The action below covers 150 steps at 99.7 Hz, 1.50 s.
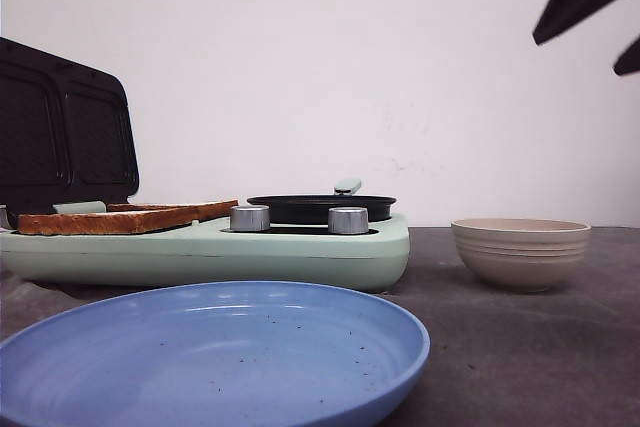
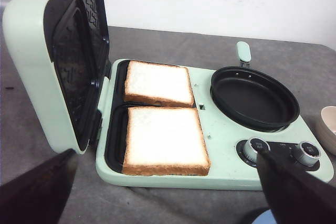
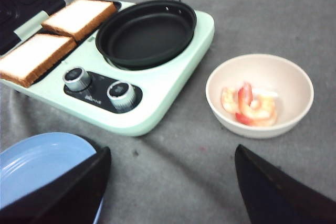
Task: Make breakfast with bread and shrimp
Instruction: 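Raise the right gripper and move it back toward the shrimp bowl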
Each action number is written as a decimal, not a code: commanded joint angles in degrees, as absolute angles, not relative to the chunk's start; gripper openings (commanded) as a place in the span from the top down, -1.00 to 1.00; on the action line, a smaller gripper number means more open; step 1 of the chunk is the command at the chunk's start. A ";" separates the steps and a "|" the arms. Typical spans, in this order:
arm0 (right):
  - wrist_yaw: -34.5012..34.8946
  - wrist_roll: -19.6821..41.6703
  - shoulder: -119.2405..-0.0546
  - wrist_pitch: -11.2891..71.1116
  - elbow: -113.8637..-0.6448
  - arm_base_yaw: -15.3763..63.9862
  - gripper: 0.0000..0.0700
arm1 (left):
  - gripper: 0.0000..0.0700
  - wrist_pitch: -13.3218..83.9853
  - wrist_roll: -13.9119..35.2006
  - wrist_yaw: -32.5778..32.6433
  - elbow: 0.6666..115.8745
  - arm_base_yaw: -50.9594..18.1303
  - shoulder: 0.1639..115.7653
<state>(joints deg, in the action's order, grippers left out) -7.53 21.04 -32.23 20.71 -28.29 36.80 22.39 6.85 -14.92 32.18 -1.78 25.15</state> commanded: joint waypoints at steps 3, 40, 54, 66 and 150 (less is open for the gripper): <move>-7.64 22.74 -32.34 20.12 -27.44 37.32 -0.30 | -0.81 21.93 7.22 -15.05 32.29 -1.89 25.26; -7.60 23.40 -32.47 19.68 -26.57 37.36 -0.30 | -0.80 13.93 24.91 -18.15 34.68 -1.56 26.33; -7.60 23.35 -32.47 19.70 -26.57 37.36 -0.30 | -0.80 11.00 28.23 -18.02 40.51 0.25 30.13; -7.60 23.33 -32.47 19.70 -26.57 37.36 -0.30 | -0.80 11.11 28.99 -18.24 46.74 3.36 35.40; -7.60 23.35 -32.47 19.73 -26.57 37.36 -0.30 | -0.80 -7.55 62.50 -40.01 58.85 23.94 72.93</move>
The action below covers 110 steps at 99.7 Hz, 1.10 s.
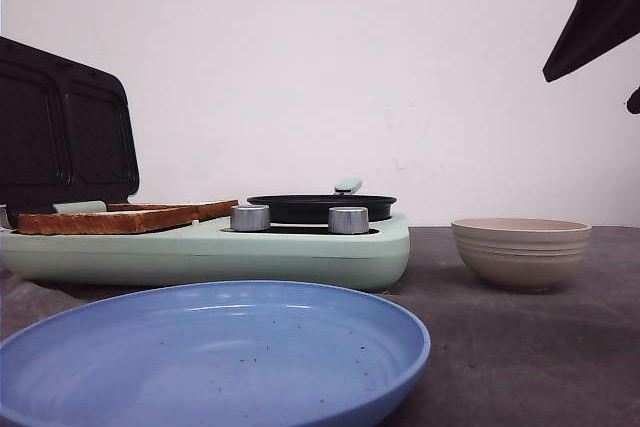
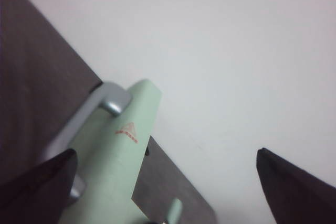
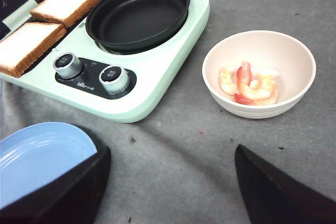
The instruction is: Make breakfast with bread and shrimp
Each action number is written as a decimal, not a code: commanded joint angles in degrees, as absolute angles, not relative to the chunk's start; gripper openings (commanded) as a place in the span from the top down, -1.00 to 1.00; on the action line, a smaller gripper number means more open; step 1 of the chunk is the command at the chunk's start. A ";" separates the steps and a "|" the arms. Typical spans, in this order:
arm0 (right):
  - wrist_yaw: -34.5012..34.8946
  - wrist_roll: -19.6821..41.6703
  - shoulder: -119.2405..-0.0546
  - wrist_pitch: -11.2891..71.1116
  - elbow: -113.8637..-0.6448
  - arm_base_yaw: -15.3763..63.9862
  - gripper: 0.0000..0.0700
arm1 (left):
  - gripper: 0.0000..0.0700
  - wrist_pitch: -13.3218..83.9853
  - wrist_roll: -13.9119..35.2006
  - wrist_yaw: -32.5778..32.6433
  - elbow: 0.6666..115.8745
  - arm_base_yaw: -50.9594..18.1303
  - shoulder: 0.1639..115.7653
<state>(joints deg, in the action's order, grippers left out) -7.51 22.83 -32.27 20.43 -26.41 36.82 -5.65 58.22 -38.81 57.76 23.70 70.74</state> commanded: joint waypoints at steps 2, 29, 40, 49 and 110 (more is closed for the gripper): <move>-7.62 23.35 -32.47 19.73 -26.57 37.36 -0.30 | -0.80 -8.08 62.78 -40.36 58.85 23.94 73.63; -7.62 23.35 -32.47 19.75 -26.57 37.36 -0.30 | -0.80 -9.02 63.07 -41.04 58.85 24.49 79.68; -7.62 23.38 -32.47 19.73 -26.57 37.36 -0.30 | -0.80 -9.04 62.11 -41.08 58.85 24.49 81.01; -7.62 23.40 -32.47 19.73 -26.57 37.36 -0.30 | -0.80 -9.19 61.93 -41.58 58.85 24.47 82.17; -7.62 23.42 -32.49 19.73 -26.57 37.36 -0.30 | -0.10 -14.09 61.98 -43.11 58.87 22.46 87.39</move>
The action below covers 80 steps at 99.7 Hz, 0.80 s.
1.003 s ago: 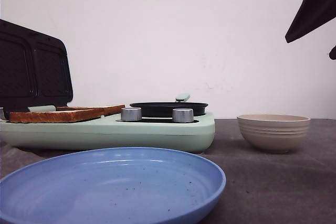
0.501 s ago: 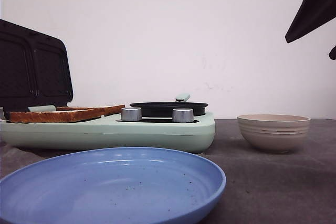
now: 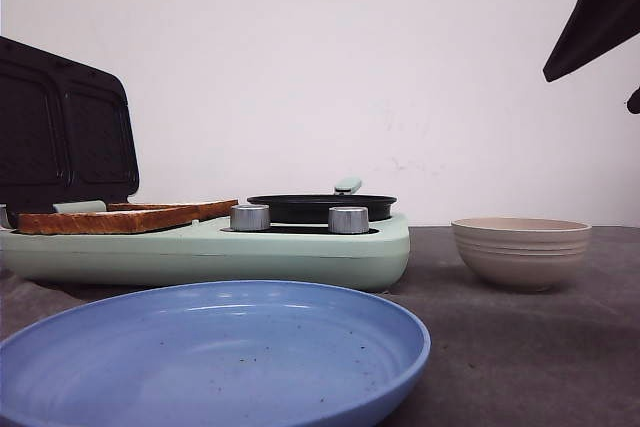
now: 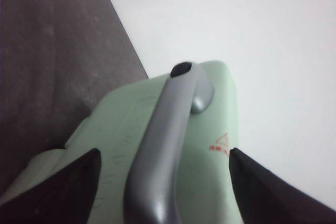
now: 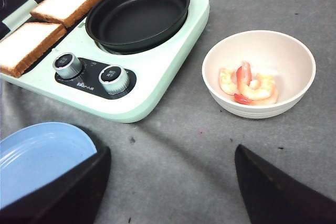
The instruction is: Make breakfast with bread and shrimp
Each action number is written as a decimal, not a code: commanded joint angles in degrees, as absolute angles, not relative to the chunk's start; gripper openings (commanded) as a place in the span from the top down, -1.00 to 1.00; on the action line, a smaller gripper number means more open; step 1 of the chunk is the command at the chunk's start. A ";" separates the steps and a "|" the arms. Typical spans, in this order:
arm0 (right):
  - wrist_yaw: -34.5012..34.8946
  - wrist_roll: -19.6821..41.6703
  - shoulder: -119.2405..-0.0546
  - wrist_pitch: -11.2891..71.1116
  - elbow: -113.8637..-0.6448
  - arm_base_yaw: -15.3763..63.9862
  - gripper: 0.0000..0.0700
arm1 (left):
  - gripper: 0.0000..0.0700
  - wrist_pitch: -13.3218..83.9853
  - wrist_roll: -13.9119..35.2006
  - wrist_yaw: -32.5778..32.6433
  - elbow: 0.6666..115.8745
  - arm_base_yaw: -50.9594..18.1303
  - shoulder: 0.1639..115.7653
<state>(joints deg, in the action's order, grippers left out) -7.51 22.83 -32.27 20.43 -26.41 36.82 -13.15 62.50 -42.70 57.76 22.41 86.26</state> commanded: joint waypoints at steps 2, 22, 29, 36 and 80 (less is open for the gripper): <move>-7.62 23.42 -32.49 19.75 -26.57 37.36 -0.30 | -0.09 -14.15 62.00 -43.11 58.87 22.39 87.48; -7.60 23.42 -32.49 19.75 -26.57 37.36 -0.30 | 0.59 -14.50 62.11 -43.13 58.87 22.04 88.84; -7.60 23.42 -32.49 19.79 -26.57 37.36 -0.30 | 0.90 -14.55 61.98 -43.13 58.87 21.87 88.92; -7.60 23.42 -32.49 19.77 -26.57 37.36 -0.30 | 0.99 -14.79 61.73 -43.13 58.87 21.58 88.92; -7.60 23.59 -32.49 19.79 -26.57 37.36 -0.30 | 0.99 -11.64 52.99 -43.11 58.87 13.54 88.92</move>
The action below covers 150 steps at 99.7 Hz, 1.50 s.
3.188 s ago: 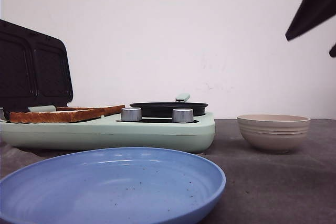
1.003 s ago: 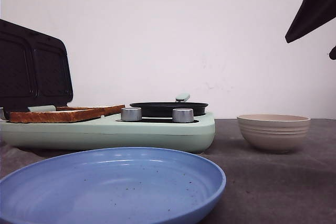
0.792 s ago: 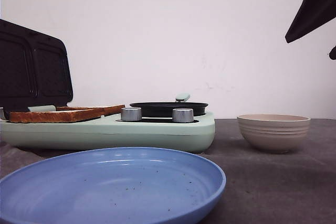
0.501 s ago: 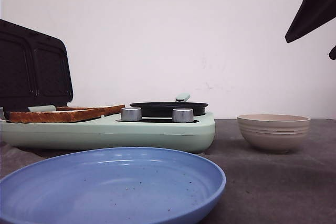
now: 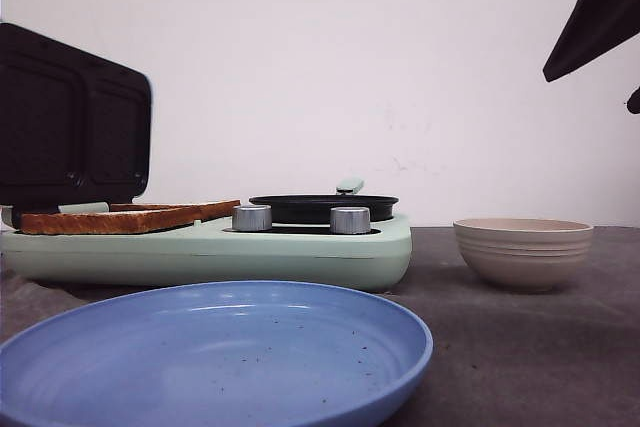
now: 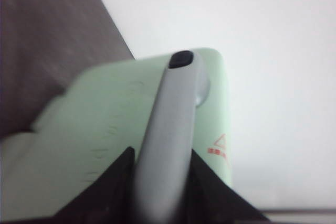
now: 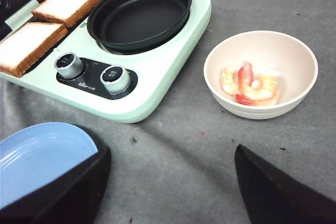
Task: Make breakfast with bread and shrimp
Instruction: 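Grasp the sandwich maker lid handle with the left gripper and lower it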
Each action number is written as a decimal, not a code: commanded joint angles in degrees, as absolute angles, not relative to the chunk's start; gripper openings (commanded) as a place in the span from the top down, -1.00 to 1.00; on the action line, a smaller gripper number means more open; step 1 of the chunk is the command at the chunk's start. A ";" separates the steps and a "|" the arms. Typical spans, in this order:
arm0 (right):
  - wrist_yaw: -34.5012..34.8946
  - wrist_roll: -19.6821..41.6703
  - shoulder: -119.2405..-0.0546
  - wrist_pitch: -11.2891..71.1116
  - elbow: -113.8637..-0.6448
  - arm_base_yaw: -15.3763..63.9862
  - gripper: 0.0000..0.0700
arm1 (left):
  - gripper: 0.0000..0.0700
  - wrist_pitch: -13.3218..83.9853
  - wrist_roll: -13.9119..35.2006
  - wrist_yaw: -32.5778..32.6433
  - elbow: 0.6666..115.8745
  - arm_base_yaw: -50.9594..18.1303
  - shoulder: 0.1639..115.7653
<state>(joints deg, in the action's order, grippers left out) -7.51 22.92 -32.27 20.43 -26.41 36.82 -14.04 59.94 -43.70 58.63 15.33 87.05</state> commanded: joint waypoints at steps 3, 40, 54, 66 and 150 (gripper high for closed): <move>-7.60 23.59 -32.49 19.79 -26.57 37.36 -0.30 | 0.99 -10.31 51.29 -43.07 58.87 12.53 88.92; -7.60 23.66 -32.49 19.79 -26.57 37.36 -0.30 | 0.99 3.97 34.02 -29.63 58.87 -2.07 88.92; -7.57 23.64 -32.49 19.79 -26.57 37.36 -0.30 | 0.99 6.98 30.50 -23.00 58.87 -7.62 88.95; -7.57 23.68 -32.47 19.92 -26.57 37.36 -0.30 | 0.99 9.61 26.55 -17.10 58.87 -12.16 89.14; -7.60 23.79 -32.47 21.21 -26.57 37.36 -0.30 | 0.19 15.16 18.00 -6.02 58.87 -19.57 91.07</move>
